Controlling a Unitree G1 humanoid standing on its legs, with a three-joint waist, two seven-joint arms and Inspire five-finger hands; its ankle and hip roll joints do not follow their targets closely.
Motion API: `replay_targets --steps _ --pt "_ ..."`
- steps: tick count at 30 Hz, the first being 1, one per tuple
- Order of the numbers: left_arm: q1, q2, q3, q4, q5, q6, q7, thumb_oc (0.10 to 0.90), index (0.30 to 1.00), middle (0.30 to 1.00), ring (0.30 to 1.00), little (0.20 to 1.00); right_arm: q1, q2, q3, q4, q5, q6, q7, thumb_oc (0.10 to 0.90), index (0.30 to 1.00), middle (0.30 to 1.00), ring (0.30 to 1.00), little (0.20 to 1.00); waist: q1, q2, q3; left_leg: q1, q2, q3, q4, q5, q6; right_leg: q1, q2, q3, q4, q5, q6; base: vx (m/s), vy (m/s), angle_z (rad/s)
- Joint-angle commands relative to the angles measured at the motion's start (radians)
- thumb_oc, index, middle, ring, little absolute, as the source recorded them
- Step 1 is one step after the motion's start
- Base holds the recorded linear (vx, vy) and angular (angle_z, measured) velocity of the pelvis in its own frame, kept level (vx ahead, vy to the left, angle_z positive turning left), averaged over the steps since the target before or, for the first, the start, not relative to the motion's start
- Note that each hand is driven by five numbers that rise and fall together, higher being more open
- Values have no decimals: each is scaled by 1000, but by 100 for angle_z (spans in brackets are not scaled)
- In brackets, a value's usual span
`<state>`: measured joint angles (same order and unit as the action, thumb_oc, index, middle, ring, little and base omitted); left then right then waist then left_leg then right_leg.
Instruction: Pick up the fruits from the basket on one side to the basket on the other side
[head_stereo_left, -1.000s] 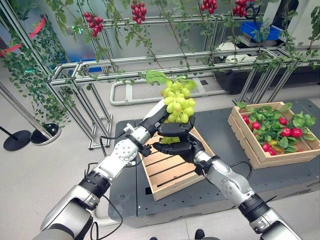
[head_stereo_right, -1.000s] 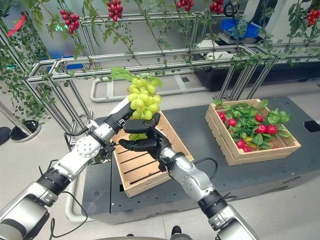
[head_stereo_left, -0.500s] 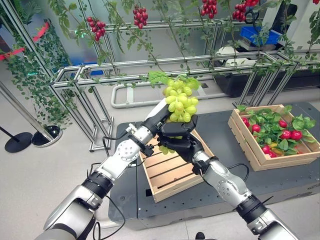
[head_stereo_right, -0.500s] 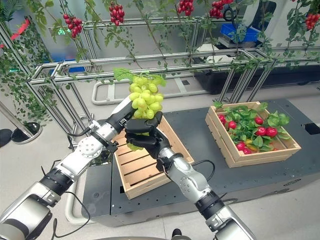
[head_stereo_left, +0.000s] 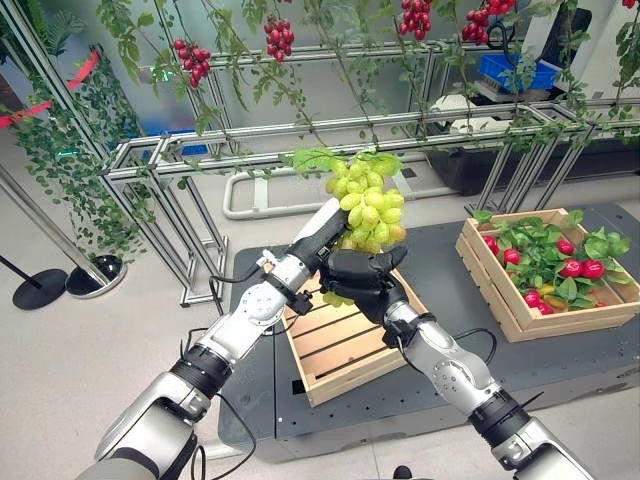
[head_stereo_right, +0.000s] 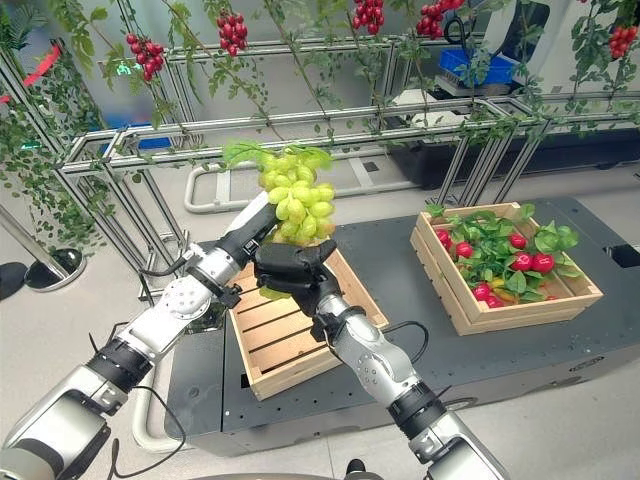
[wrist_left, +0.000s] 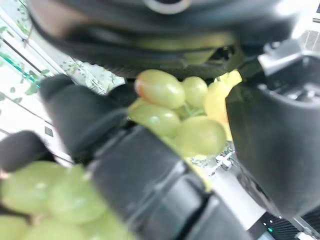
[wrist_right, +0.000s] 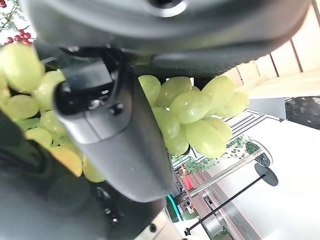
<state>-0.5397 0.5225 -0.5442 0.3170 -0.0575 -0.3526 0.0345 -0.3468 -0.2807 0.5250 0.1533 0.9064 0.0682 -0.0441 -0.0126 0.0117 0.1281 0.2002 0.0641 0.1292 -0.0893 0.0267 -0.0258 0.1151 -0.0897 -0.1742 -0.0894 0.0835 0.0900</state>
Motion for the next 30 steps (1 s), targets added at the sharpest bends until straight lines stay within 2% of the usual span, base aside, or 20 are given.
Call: replay_targets --steps 1,12,16,20,21,25,30 --pt "-64 -4 43 90 13 -70 65 800 900 900 900 900 -96 80 -135 -53 -7 -237 -10 400 300 300 300 300 7 -3 -83 -10 -15 -15 2 -86 29 78 -38 -19 2 -101 -24 0 0 0" --pt "-39 61 54 80 125 -75 89 800 900 900 900 900 -46 49 -166 -56 15 -245 6 400 300 300 300 300 -2 -3 -82 -12 -12 -3 2 -85 29 69 -36 -8 2 -97 -21 0 -1 -1" --pt "-45 84 62 81 127 -76 93 800 900 900 900 900 -41 41 -168 -53 19 -242 13 400 300 300 300 300 -5 -1 -80 -14 -11 1 2 -84 28 66 -35 -6 2 -95 -20 0 0 0" --pt "-41 97 69 85 198 -81 128 800 900 900 900 900 -35 36 -169 -49 22 -241 13 400 300 300 300 300 -8 1 -79 -13 -9 5 2 -84 28 64 -34 -2 2 -96 -21 0 0 0" --pt "-41 110 68 86 252 -83 147 800 900 900 900 900 -31 34 -174 -50 23 -237 16 400 300 300 300 300 -10 1 -79 -12 -8 6 2 -85 28 64 -33 -1 2 -95 -20 0 0 0" --pt "-47 153 82 89 226 -76 171 800 900 900 900 900 -26 18 -180 -52 27 -230 22 400 300 300 300 300 -15 5 -80 -12 -7 12 2 -84 26 61 -32 4 2 -94 -19 0 0 0" --pt "-15 161 138 88 230 -64 217 800 900 900 900 900 -5 8 -201 -59 15 -230 32 400 300 300 300 300 -17 5 -81 -11 -4 19 2 -84 25 58 -31 7 2 -93 -19 2 2 -4"
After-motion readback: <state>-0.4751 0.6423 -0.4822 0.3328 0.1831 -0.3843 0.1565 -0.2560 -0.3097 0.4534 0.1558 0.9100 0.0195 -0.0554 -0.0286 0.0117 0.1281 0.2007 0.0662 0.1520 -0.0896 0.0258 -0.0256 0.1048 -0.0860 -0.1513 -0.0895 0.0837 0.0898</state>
